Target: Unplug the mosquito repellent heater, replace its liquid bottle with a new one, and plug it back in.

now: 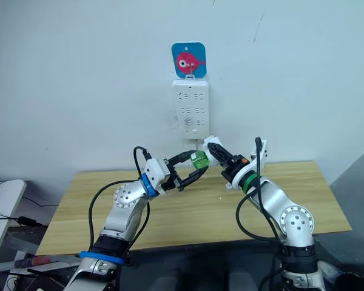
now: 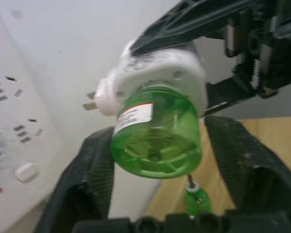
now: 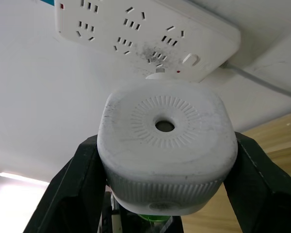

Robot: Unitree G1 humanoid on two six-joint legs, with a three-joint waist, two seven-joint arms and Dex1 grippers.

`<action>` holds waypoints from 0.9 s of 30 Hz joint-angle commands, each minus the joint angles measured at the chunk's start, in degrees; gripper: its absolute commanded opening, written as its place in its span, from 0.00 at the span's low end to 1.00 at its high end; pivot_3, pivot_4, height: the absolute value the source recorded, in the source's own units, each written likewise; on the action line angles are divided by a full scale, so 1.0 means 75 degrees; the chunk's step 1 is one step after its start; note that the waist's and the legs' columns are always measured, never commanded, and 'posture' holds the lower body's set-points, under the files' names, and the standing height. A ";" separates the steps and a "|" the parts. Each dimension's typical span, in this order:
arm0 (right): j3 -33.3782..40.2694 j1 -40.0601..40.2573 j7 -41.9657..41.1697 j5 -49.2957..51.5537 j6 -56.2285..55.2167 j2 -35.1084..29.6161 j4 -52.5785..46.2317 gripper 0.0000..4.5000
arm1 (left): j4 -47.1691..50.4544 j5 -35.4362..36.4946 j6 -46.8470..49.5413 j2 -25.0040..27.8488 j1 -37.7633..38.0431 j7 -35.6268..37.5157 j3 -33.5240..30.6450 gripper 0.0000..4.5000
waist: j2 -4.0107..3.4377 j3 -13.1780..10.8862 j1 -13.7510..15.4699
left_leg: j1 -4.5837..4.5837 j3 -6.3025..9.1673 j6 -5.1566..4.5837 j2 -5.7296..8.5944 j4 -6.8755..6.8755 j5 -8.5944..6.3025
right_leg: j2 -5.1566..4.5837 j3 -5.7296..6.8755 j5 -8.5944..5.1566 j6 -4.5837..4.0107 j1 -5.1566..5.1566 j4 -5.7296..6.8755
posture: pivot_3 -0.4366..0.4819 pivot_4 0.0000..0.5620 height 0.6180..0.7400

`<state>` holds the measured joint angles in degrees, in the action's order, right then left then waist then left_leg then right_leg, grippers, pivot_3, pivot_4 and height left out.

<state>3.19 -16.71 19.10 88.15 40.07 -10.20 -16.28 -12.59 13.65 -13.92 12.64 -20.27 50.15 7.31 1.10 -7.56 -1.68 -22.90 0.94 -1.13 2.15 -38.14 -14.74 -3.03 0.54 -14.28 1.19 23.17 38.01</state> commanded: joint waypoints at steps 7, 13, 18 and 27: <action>-0.0364 0.0100 -0.1724 -0.3142 -0.0468 -0.0852 0.0354 0.65 | 0.0282 0.0476 0.1136 0.0167 0.0243 -0.0526 -0.0574 1.00 | -0.0001 0.0001 0.0007 | -0.0001 -0.0002 0.0000 0.0003 -0.0001 0.0000 | 0.0001 0.0000 0.0000 0.0001 0.0001 0.0000 | 0.42 0.19 1.00; -0.1700 0.0229 -0.3469 -0.6317 -0.1694 -0.1705 0.0590 0.65 | -0.0367 0.0450 0.1202 0.0324 -0.0442 -0.0914 -0.1111 1.00 | 0.0000 0.0004 0.0005 | 0.0002 0.0000 0.0000 0.0000 0.0000 0.0000 | 0.0010 0.0005 -0.0001 0.0002 0.0002 0.0001 | 0.41 0.16 1.00; -0.1811 0.0241 -0.4041 -0.7525 -0.2351 -0.1510 0.0916 0.65 | -0.1643 0.0544 0.1208 0.0635 -0.1751 -0.0461 -0.1373 1.00 | 0.0002 0.0005 0.0009 | 0.0000 0.0000 0.0001 0.0004 -0.0001 0.0000 | 0.0020 0.0004 -0.0001 0.0002 0.0002 0.0001 | 0.39 0.15 1.00; -0.1452 0.0005 -0.4320 -0.8316 -0.2764 -0.0761 0.0774 0.65 | -0.4697 0.0275 0.0479 0.0777 -0.4062 0.0282 -0.1587 1.00 | 0.0010 0.0009 -0.0032 | 0.0000 -0.0004 0.0002 0.0009 -0.0002 0.0001 | 0.0024 0.0002 0.0000 0.0003 0.0005 0.0002 | 0.34 0.15 1.00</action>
<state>-9.76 -15.12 -12.58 26.73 21.69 -16.44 -7.74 -45.32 16.21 -8.49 18.36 -48.62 50.70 -4.23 1.17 -7.49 -1.92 -22.91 0.92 -1.12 2.22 -38.15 -14.73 -2.85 0.57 -14.28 1.21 23.21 38.02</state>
